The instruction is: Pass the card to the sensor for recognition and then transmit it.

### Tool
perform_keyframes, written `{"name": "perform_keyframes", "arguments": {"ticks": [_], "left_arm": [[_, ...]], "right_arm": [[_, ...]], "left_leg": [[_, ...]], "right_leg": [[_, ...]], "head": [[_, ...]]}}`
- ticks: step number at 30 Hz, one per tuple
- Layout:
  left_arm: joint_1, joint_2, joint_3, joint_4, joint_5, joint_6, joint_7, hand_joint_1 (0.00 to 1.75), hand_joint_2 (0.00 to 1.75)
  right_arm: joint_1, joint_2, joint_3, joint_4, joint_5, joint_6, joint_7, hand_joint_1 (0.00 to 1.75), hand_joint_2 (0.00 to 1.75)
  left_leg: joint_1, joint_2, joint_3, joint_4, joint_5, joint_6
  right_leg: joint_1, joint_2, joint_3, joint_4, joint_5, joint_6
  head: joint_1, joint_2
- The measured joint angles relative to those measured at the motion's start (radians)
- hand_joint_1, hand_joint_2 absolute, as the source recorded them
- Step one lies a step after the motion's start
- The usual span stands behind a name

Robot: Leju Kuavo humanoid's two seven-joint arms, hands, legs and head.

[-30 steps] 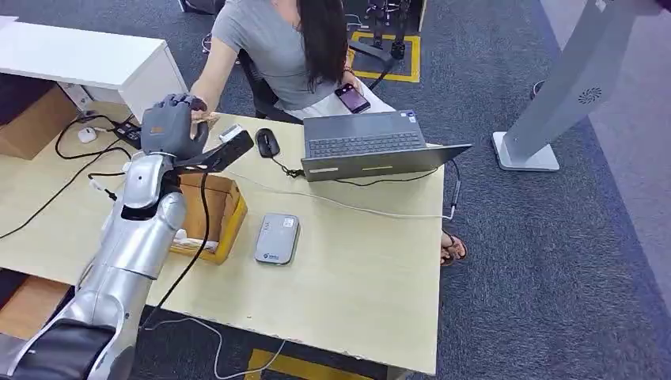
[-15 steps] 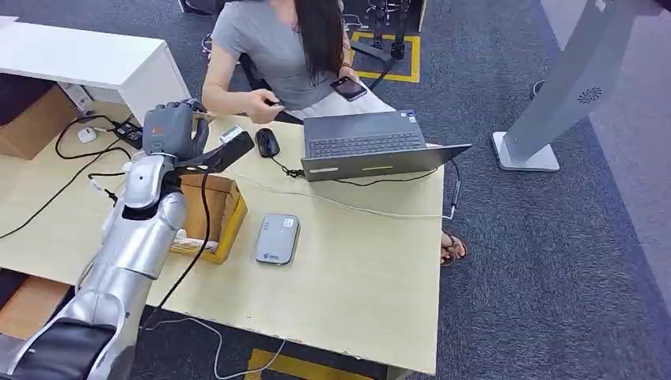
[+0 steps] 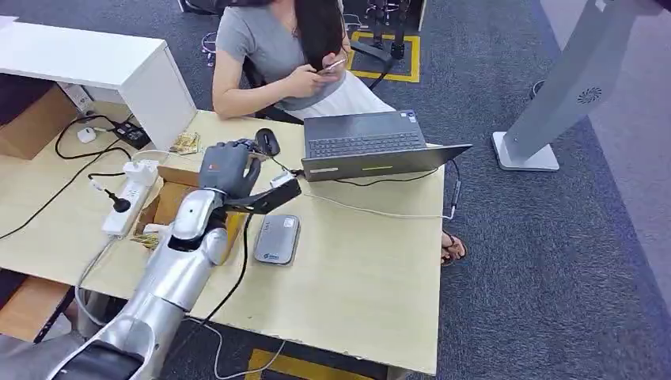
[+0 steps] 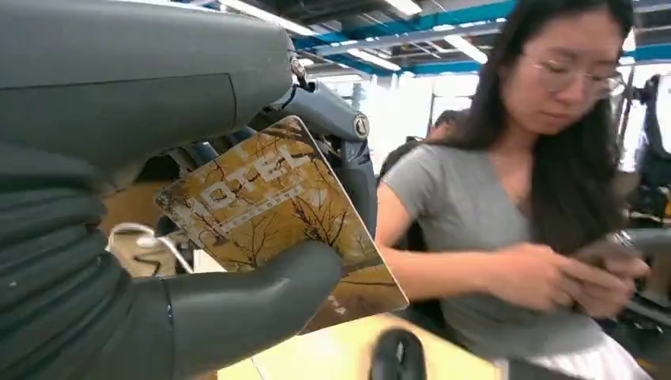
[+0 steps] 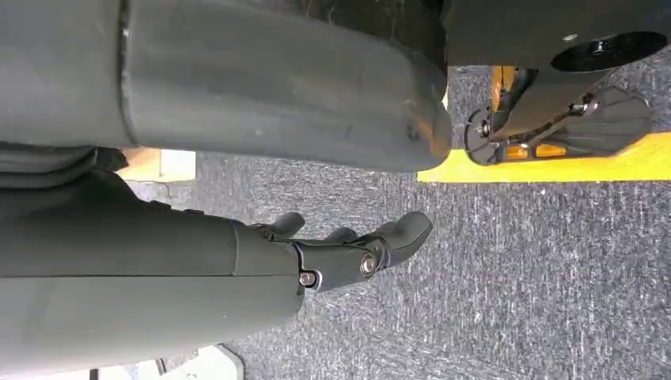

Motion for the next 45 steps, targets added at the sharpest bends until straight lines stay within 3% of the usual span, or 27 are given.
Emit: {"name": "perform_keyframes", "arguments": {"ticks": [9,13,17,20,26,35,37,41,45], "left_arm": [[0.026,-0.038,-0.048,0.005,-0.004,-0.014,0.0,1.75,1.75],[0.024,-0.041,-0.059,0.019,-0.013,-0.086,0.028,1.75,1.75],[0.01,-0.05,-0.073,0.085,-0.029,-0.205,0.079,1.75,1.75],[-0.015,-0.056,-0.085,0.156,-0.031,-0.255,0.105,1.75,1.75],[-0.073,-0.062,-0.097,0.296,-0.03,-0.29,0.124,1.75,1.75],[-0.137,-0.065,-0.117,0.395,-0.021,-0.327,0.133,1.75,1.75],[-0.148,-0.066,-0.12,0.412,-0.014,-0.318,0.132,1.75,1.75],[-0.15,-0.067,-0.121,0.421,0.005,-0.224,0.126,1.75,1.75],[-0.158,-0.058,-0.121,0.369,0.008,-0.151,0.12,1.75,1.75]], "right_arm": [[0.0,0.0,0.0,0.001,0.0,0.0,0.0,0.0,0.0],[0.0,0.0,0.0,0.001,0.002,0.0,0.0,0.0,0.0],[0.0,0.0,-0.001,0.001,0.002,0.001,0.002,0.0,0.0],[0.0,0.0,-0.002,0.001,0.003,0.002,0.004,0.0,0.0],[0.0,0.0,-0.003,0.001,0.01,0.006,0.013,0.0,0.0],[-0.001,0.0,-0.004,0.001,0.016,0.009,0.017,0.0,0.0],[-0.002,0.0,-0.005,0.001,0.017,0.01,0.017,0.0,0.0],[-0.002,0.0,-0.016,0.001,0.02,0.007,0.015,0.0,0.0],[-0.001,0.0,-0.021,0.001,0.024,0.004,0.011,0.0,0.0]], "left_leg": [[0.0,0.0,0.0,0.0,0.0,0.0],[0.0,0.0,0.0,0.0,0.0,0.0],[0.0,0.0,0.0,0.0,0.0,0.0],[0.0,0.0,0.0,0.0,0.0,0.0],[0.0,0.0,0.0,0.0,0.0,0.0],[0.0,-0.001,0.001,0.0,0.001,0.0],[0.0,-0.001,0.001,0.0,0.001,0.0],[0.0,-0.001,0.001,0.0,0.002,0.0],[0.0,-0.001,0.001,0.0,0.002,0.0]], "right_leg": [[0.0,0.0,0.0,0.0,0.0,0.0],[0.0,0.0,0.0,0.0,0.0,0.0],[0.0,0.0,0.0,0.0,0.0,0.0],[0.0,0.0,0.0,0.0,0.0,0.0],[0.0,0.0,0.0,0.0,0.0,0.0],[0.0,-0.001,0.001,0.0,0.0,0.0],[0.0,-0.001,0.002,0.0,0.0,0.0],[0.0,-0.001,0.001,0.0,0.002,0.001],[0.0,-0.001,0.001,0.001,0.002,0.001]], "head": [[0.0,0.0],[0.0,0.0],[0.0,0.0],[0.0,0.0],[0.0,0.0],[0.0,0.0],[0.0,0.0],[0.0,0.0],[0.0,0.0]]}}
